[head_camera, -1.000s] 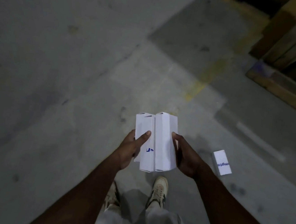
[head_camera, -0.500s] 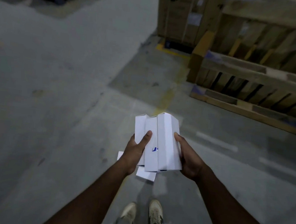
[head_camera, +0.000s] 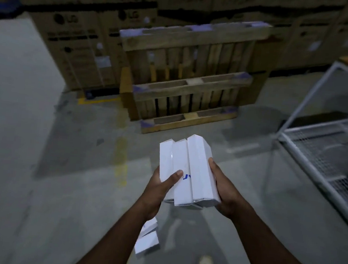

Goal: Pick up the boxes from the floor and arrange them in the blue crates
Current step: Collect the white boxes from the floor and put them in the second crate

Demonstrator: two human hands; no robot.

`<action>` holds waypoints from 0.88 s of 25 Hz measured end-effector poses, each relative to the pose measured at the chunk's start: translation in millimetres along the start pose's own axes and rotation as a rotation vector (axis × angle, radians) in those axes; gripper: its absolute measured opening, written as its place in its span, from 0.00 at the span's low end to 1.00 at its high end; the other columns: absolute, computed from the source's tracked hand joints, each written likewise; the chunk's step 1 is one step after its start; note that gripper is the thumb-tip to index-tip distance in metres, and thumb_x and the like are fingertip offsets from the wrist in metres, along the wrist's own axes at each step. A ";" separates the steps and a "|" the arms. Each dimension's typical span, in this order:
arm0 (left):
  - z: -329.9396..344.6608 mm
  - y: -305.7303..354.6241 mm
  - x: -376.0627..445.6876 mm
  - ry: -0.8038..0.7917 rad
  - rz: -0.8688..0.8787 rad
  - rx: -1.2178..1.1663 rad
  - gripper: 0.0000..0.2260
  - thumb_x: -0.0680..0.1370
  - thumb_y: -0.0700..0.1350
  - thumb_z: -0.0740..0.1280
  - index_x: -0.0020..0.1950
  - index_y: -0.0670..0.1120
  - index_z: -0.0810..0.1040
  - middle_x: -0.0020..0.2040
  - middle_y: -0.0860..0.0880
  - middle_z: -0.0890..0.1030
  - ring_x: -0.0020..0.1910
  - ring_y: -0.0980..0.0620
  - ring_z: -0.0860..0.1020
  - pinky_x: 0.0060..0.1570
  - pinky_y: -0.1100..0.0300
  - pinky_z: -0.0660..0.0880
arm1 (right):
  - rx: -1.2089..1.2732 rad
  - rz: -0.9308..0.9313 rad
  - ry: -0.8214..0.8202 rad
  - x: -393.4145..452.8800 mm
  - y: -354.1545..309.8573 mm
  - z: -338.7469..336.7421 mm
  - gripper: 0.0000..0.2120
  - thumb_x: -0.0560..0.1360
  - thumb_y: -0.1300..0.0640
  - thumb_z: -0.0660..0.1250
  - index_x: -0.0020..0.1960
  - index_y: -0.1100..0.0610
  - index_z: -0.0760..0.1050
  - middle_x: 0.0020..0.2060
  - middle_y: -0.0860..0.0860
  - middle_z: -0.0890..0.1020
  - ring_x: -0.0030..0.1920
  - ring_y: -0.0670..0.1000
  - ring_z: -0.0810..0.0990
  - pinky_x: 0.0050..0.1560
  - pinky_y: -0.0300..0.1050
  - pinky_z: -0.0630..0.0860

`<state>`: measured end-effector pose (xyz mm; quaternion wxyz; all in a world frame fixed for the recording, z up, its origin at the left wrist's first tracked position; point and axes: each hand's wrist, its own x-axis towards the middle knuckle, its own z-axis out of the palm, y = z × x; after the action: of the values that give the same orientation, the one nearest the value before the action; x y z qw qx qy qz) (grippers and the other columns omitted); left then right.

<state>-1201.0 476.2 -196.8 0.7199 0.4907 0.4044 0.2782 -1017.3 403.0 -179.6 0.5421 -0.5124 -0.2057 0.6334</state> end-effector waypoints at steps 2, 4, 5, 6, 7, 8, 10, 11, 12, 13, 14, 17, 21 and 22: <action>32.8 1.4 13.1 -0.048 -0.012 0.008 0.27 0.72 0.57 0.74 0.69 0.53 0.72 0.61 0.50 0.84 0.58 0.48 0.83 0.60 0.45 0.80 | 0.017 -0.070 0.076 -17.5 -9.8 -23.7 0.27 0.78 0.36 0.58 0.72 0.47 0.68 0.62 0.55 0.82 0.61 0.60 0.81 0.64 0.62 0.75; 70.4 3.0 26.4 -0.116 -0.015 0.035 0.27 0.71 0.58 0.73 0.68 0.54 0.72 0.60 0.51 0.84 0.58 0.48 0.83 0.60 0.44 0.80 | 0.041 -0.142 0.153 -33.5 -17.8 -53.3 0.27 0.77 0.35 0.59 0.72 0.47 0.68 0.62 0.55 0.82 0.62 0.60 0.81 0.66 0.63 0.73; 93.7 4.2 34.6 -0.157 -0.015 0.055 0.27 0.71 0.58 0.73 0.67 0.54 0.72 0.60 0.51 0.84 0.57 0.48 0.84 0.60 0.44 0.80 | 0.060 -0.174 0.191 -41.4 -23.7 -71.9 0.28 0.78 0.35 0.58 0.73 0.47 0.68 0.63 0.55 0.81 0.62 0.60 0.80 0.67 0.64 0.73; 115.6 4.4 41.7 -0.200 -0.009 0.068 0.26 0.71 0.58 0.73 0.67 0.54 0.73 0.60 0.51 0.84 0.57 0.48 0.84 0.60 0.44 0.80 | 0.078 -0.198 0.220 -48.4 -29.4 -90.2 0.28 0.78 0.35 0.58 0.73 0.47 0.68 0.63 0.55 0.81 0.63 0.60 0.80 0.67 0.64 0.72; 137.0 3.8 48.7 -0.236 -0.005 0.078 0.26 0.71 0.58 0.73 0.67 0.53 0.73 0.59 0.51 0.85 0.56 0.48 0.84 0.59 0.44 0.81 | 0.095 -0.216 0.241 -55.0 -35.1 -108.1 0.27 0.79 0.35 0.57 0.73 0.47 0.68 0.63 0.55 0.81 0.63 0.60 0.80 0.68 0.64 0.72; 160.0 4.0 55.0 -0.265 -0.006 0.079 0.27 0.71 0.59 0.74 0.67 0.53 0.73 0.59 0.51 0.85 0.55 0.48 0.85 0.58 0.45 0.81 | 0.108 -0.232 0.266 -61.6 -40.8 -127.9 0.27 0.79 0.35 0.56 0.73 0.47 0.68 0.63 0.55 0.81 0.63 0.60 0.80 0.68 0.63 0.72; 207.5 2.0 68.9 -0.303 -0.028 0.085 0.31 0.69 0.62 0.77 0.66 0.52 0.73 0.59 0.50 0.85 0.55 0.47 0.85 0.57 0.44 0.81 | 0.124 -0.259 0.329 -75.1 -54.0 -168.0 0.28 0.79 0.34 0.56 0.73 0.47 0.68 0.63 0.55 0.81 0.63 0.59 0.80 0.68 0.62 0.72; 228.6 0.9 76.0 -0.316 -0.034 0.094 0.34 0.66 0.64 0.78 0.67 0.52 0.73 0.60 0.50 0.85 0.56 0.47 0.84 0.58 0.43 0.81 | 0.136 -0.269 0.356 -80.4 -60.1 -186.1 0.28 0.78 0.34 0.56 0.73 0.47 0.68 0.63 0.54 0.81 0.63 0.59 0.80 0.68 0.62 0.72; 248.4 -0.3 83.5 -0.327 -0.041 0.110 0.37 0.64 0.66 0.77 0.67 0.52 0.72 0.60 0.50 0.84 0.57 0.47 0.84 0.58 0.42 0.80 | 0.151 -0.275 0.386 -86.7 -66.5 -203.0 0.28 0.78 0.34 0.57 0.73 0.46 0.68 0.63 0.54 0.81 0.62 0.59 0.80 0.67 0.62 0.72; 275.5 -0.2 91.9 -0.349 -0.051 0.122 0.37 0.64 0.68 0.76 0.68 0.53 0.72 0.60 0.49 0.84 0.57 0.46 0.84 0.58 0.41 0.80 | 0.163 -0.290 0.422 -95.9 -75.2 -224.6 0.28 0.78 0.33 0.57 0.72 0.46 0.69 0.62 0.54 0.82 0.62 0.58 0.81 0.67 0.61 0.73; 299.4 0.1 98.2 -0.375 -0.063 0.125 0.36 0.66 0.68 0.74 0.68 0.53 0.71 0.60 0.49 0.84 0.57 0.46 0.84 0.58 0.41 0.80 | 0.175 -0.303 0.453 -104.8 -82.7 -243.7 0.28 0.78 0.33 0.57 0.72 0.47 0.69 0.62 0.54 0.82 0.62 0.58 0.81 0.67 0.61 0.73; 375.1 -1.6 110.9 -0.516 -0.072 0.114 0.30 0.72 0.65 0.71 0.70 0.54 0.71 0.61 0.49 0.84 0.59 0.45 0.83 0.60 0.40 0.79 | 0.209 -0.366 0.566 -137.5 -105.3 -298.2 0.27 0.78 0.34 0.56 0.71 0.48 0.71 0.60 0.54 0.83 0.61 0.57 0.82 0.66 0.60 0.74; 470.1 0.5 116.1 -0.704 -0.076 0.104 0.22 0.77 0.56 0.68 0.70 0.50 0.74 0.61 0.46 0.84 0.60 0.43 0.83 0.62 0.40 0.78 | 0.367 -0.483 0.762 -176.1 -123.1 -363.4 0.26 0.80 0.36 0.54 0.67 0.51 0.76 0.59 0.57 0.83 0.62 0.62 0.80 0.67 0.65 0.71; 491.9 0.9 119.5 -0.749 -0.078 0.109 0.22 0.78 0.55 0.68 0.70 0.48 0.74 0.61 0.45 0.84 0.61 0.42 0.82 0.63 0.40 0.77 | 0.403 -0.502 0.815 -184.4 -127.0 -378.2 0.26 0.81 0.37 0.54 0.66 0.52 0.76 0.59 0.58 0.83 0.63 0.63 0.79 0.67 0.65 0.70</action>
<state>-718.3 334.9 -138.8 0.8008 0.5802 0.1457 0.0302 -647.7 167.6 -144.9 0.8013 -0.5379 0.0316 0.2600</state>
